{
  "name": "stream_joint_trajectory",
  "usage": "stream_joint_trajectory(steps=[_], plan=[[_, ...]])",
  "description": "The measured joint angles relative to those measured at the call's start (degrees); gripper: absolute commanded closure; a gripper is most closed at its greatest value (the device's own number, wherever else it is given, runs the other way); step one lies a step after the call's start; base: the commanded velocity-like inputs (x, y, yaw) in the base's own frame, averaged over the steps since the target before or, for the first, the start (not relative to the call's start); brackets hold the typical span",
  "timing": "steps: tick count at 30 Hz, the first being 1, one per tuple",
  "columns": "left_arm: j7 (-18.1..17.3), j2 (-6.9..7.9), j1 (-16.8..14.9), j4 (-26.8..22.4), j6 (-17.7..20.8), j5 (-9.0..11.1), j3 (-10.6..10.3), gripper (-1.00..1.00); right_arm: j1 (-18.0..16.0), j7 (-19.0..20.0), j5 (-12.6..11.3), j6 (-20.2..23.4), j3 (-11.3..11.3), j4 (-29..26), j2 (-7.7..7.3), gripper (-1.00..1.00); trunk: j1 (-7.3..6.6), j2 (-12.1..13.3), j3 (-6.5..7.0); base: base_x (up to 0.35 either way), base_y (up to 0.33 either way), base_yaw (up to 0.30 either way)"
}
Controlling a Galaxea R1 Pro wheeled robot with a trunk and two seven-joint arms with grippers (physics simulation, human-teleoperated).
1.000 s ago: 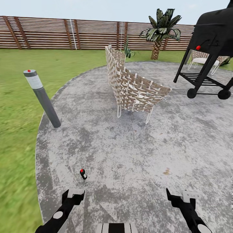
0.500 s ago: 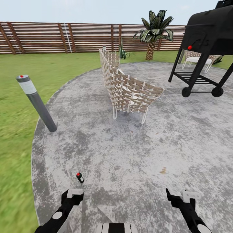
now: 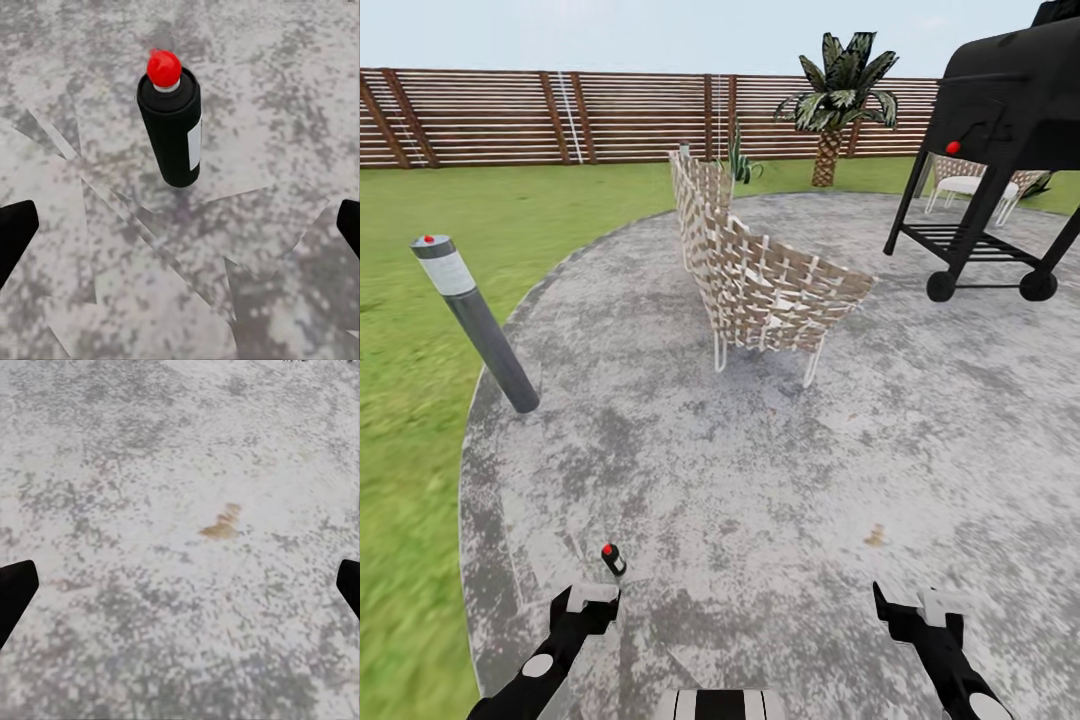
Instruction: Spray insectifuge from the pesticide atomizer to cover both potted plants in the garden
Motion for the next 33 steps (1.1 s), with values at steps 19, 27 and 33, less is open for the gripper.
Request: stream_joint_trajectory(steps=[19,27,33], plan=[[0.0,-0.12,0.0,0.07,0.03,-0.07,-0.02,-1.0,0.02,0.0,0.0,0.0,0.03,-0.02,0.01,-1.0,0.01,0.0,0.0,0.105,0.032,0.0],[0.0,-0.18,0.01,0.06,0.03,-0.05,-0.02,-1.0,0.0,0.0,-0.01,0.0,0.03,0.0,0.01,-1.0,0.01,0.0,0.0,0.033,-0.013,0.045],[0.0,-0.12,0.0,0.01,-0.02,-0.01,-0.04,-1.0,0.01,0.0,-0.02,0.0,0.03,-0.01,0.03,-1.0,0.02,0.0,0.0,0.081,-0.039,0.083]])
